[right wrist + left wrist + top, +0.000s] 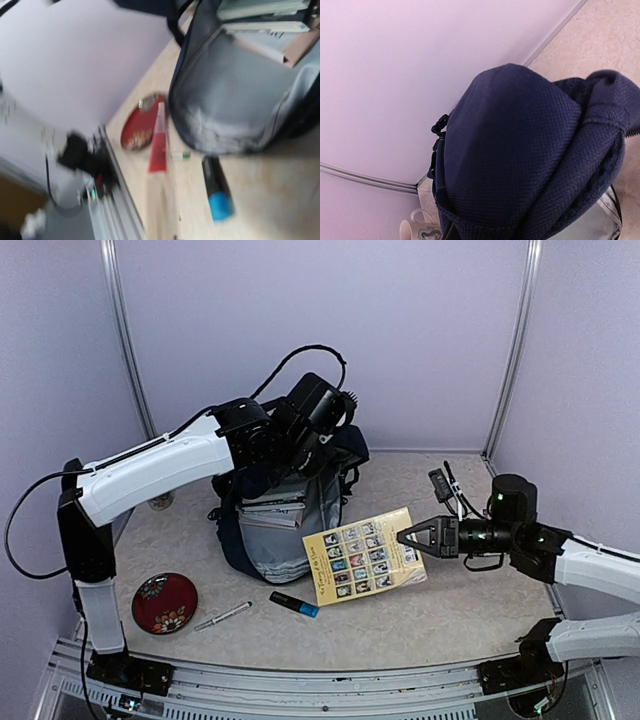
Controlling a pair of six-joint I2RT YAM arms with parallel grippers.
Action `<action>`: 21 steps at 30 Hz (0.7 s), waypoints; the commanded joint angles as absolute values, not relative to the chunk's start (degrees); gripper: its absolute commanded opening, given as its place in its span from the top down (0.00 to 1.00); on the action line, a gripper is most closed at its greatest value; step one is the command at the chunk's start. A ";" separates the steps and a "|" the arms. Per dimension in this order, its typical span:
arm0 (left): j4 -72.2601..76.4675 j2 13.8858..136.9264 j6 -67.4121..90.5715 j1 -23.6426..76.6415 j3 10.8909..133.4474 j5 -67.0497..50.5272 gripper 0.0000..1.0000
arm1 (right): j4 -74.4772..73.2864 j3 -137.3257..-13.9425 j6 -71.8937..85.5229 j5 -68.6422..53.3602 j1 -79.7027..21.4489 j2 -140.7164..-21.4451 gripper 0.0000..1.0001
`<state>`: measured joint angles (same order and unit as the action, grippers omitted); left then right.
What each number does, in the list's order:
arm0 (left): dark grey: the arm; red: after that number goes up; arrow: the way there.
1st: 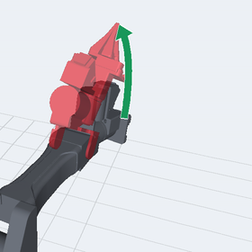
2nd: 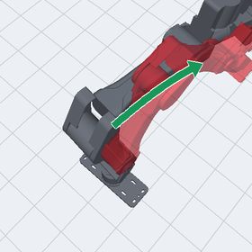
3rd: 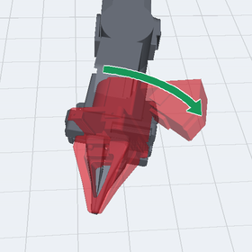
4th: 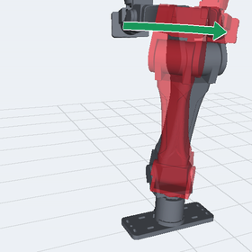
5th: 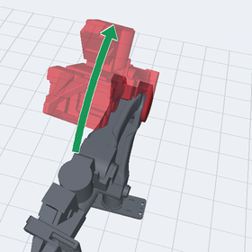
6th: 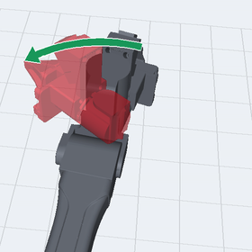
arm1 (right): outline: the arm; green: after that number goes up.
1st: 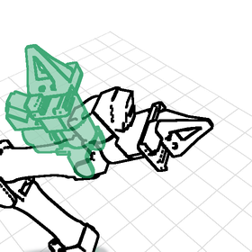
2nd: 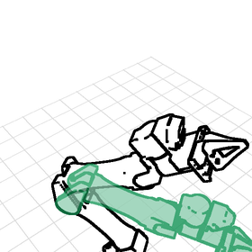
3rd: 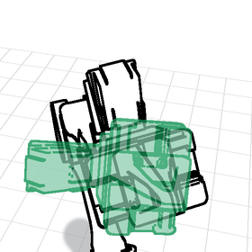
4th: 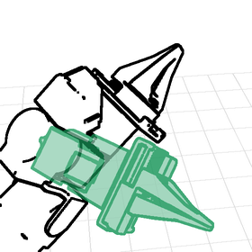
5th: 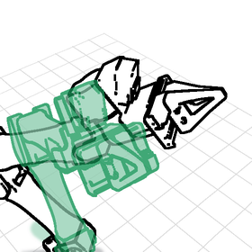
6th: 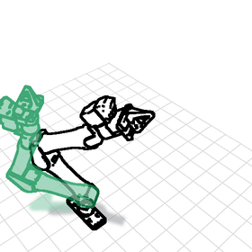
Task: Pack the student bag
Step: Open the largest pocket of the student bag, then place the book in the largest pocket of the bag.
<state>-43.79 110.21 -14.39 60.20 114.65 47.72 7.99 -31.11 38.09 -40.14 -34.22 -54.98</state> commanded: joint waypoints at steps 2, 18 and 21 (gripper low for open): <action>-36.69 114.32 -12.95 62.34 131.97 47.78 1.00 | 32.92 -33.78 55.84 -26.66 -35.91 -64.36 1.00; -33.70 113.04 -12.15 65.59 134.25 42.85 1.00 | 36.18 -43.55 71.65 -2.66 -35.86 -85.94 1.00; -37.46 113.17 -9.65 65.74 133.79 39.69 1.00 | 35.98 -43.87 71.79 3.47 -35.95 -84.71 1.00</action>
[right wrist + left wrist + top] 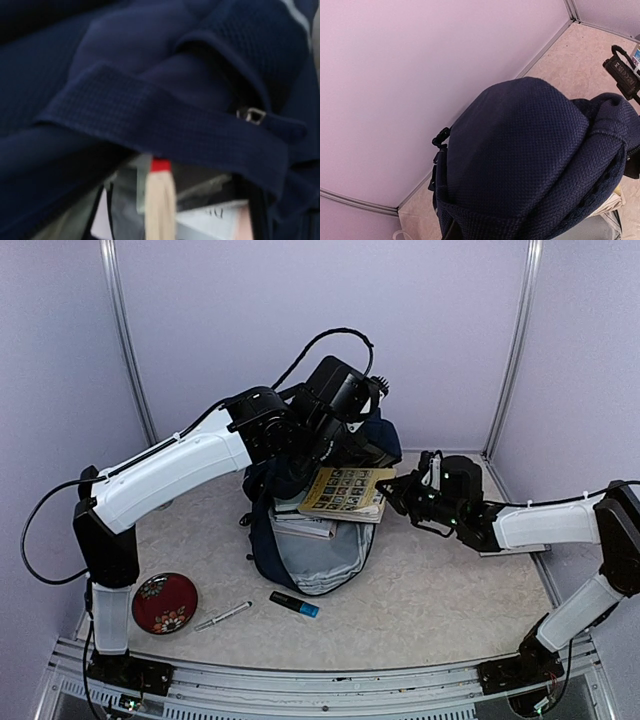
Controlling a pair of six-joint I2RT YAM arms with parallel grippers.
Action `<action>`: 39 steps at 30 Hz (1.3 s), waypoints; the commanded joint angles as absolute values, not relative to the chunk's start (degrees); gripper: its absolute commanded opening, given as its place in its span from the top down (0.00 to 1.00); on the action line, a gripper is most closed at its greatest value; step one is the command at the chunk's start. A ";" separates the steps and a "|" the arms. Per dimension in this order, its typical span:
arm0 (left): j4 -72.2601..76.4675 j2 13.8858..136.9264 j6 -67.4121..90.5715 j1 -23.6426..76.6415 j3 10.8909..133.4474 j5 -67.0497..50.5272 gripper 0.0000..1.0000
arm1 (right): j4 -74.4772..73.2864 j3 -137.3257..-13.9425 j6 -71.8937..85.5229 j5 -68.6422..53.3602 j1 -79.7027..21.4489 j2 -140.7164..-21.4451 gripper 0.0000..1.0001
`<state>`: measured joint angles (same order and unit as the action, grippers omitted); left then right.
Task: Pack the student bag
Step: Place the book in the largest pocket of the bag.
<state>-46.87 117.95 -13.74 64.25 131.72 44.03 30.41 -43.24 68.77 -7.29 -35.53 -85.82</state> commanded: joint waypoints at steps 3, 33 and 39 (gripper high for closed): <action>-39.02 111.66 -6.88 65.73 131.06 36.32 1.00 | 35.95 -43.17 71.74 12.51 -35.95 -82.37 1.00; -27.41 107.19 2.69 60.29 122.43 -0.08 1.00 | 39.50 -57.02 75.42 15.32 -43.59 -108.39 0.65; -25.19 104.77 4.47 55.19 115.61 2.14 1.00 | 28.29 -56.12 68.32 8.73 -43.85 -102.93 0.52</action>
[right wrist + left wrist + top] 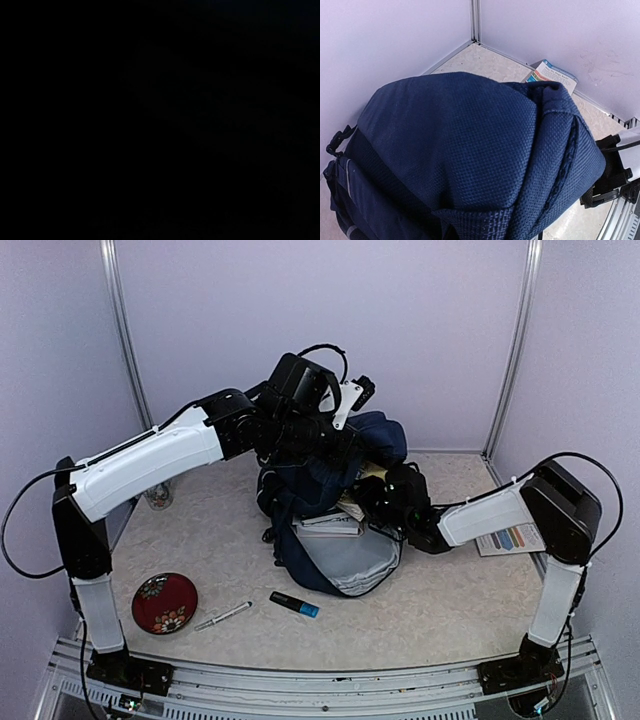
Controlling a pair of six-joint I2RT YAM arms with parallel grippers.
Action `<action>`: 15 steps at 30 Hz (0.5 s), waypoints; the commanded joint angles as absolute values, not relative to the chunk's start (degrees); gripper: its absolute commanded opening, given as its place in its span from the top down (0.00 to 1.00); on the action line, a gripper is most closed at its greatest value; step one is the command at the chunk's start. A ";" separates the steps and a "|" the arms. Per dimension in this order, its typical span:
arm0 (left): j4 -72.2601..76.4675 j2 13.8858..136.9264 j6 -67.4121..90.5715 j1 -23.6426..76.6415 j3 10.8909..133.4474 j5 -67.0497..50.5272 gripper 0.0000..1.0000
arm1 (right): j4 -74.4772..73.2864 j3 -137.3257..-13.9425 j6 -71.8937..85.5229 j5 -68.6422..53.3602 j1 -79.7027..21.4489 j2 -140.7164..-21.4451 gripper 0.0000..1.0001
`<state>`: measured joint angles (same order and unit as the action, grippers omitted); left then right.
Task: Pack the student bag
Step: Place the book in the largest pocket of the bag.
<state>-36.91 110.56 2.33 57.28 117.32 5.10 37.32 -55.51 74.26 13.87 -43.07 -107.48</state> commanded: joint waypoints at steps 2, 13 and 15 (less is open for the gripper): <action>-24.45 104.09 4.75 54.50 113.49 2.33 1.00 | 23.29 -55.01 65.41 7.84 -43.82 -99.92 0.49; -22.57 102.44 3.22 51.89 110.90 5.15 1.00 | 31.91 -37.43 72.07 -3.16 -42.71 -86.25 1.00; -23.44 102.60 1.82 51.65 112.45 8.56 1.00 | 34.78 -34.90 75.73 -7.33 -42.76 -85.05 1.00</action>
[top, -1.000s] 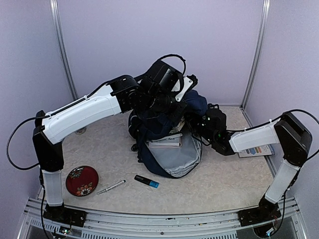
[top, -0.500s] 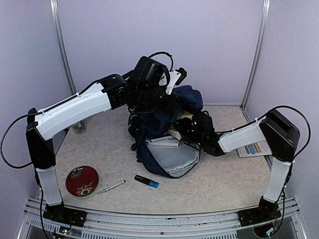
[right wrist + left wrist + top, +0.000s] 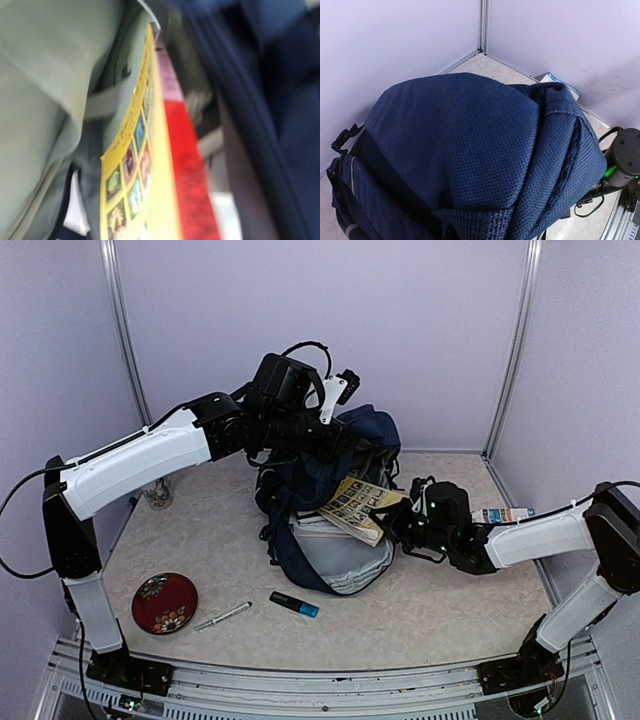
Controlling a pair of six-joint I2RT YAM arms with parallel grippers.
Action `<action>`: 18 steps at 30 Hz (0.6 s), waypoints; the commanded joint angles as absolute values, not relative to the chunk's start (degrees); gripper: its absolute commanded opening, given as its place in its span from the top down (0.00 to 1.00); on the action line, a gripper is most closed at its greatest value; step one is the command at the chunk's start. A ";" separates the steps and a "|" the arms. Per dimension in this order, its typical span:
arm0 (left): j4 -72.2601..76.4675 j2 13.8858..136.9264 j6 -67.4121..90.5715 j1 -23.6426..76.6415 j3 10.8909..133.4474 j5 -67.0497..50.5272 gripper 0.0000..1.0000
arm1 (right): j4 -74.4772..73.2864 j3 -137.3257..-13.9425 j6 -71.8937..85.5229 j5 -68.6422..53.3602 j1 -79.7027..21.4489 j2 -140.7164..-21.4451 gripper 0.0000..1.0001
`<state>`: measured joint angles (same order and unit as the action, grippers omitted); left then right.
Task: Pack the student bag
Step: Place the book in the largest pocket of the bag.
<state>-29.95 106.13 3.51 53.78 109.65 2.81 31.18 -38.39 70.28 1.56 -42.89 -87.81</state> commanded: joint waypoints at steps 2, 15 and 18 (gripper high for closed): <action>-24.34 103.06 0.61 51.32 114.25 11.43 1.00 | 35.73 -32.63 78.00 -11.13 -43.00 -83.95 1.00; -25.44 100.53 0.88 54.24 115.20 11.07 1.00 | 26.73 -27.89 74.98 -2.46 -39.67 -68.48 1.00; -23.68 98.94 0.51 56.88 113.73 10.30 1.00 | 24.48 -28.38 75.32 -0.88 -37.22 -67.04 1.00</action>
<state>-33.36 105.38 1.02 54.30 112.88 9.06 28.16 -27.99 76.09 -4.97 -39.92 -69.19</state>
